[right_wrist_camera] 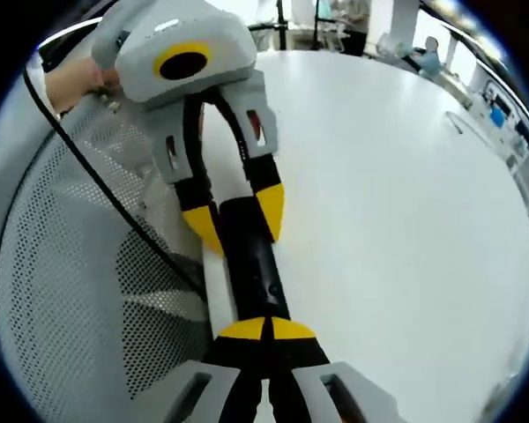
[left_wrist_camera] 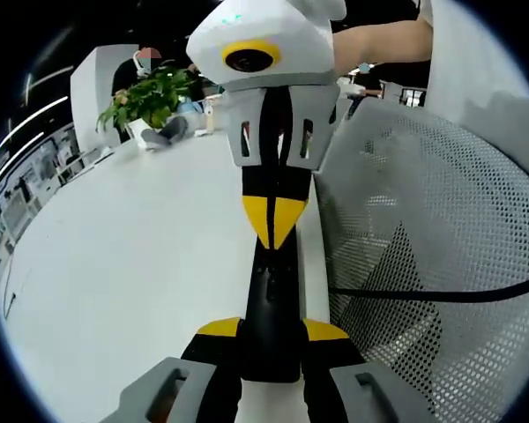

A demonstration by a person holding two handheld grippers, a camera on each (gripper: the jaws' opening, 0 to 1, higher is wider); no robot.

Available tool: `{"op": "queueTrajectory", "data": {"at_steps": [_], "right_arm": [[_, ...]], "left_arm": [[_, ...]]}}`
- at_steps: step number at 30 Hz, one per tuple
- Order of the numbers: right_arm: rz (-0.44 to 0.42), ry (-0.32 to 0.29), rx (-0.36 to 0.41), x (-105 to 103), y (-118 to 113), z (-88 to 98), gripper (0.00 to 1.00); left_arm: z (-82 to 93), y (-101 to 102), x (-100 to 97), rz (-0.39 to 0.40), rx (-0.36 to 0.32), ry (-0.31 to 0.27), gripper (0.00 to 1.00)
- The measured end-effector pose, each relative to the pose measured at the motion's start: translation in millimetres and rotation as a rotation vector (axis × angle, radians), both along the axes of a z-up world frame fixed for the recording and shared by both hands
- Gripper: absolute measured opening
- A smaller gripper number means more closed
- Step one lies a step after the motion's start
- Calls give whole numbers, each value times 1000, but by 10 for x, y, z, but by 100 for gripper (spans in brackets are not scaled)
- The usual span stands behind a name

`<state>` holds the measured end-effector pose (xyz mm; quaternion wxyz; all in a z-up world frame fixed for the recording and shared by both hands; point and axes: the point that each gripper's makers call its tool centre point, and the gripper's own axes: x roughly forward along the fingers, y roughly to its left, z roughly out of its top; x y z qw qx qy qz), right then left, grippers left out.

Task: Press the specified remote control buttons in sequence, fully releasing each button before pressing the next.

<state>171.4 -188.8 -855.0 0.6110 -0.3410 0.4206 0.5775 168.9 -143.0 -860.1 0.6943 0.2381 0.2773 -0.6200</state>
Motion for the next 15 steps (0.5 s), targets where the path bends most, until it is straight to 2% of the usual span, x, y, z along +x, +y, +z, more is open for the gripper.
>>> {"op": "queueTrajectory", "data": {"at_steps": [2,9,15], "right_arm": [[26,-38,22,-6,-3,7,0],[0,0,6,5,-79,21,0],[-9,-1,-1,2,-127,19,0]], "left_arm": [[2,1,-1,-1,1,-2,24],[0,4,-3,-2,3,0,24],[0,1,-4,-3,2,0,24]]}}
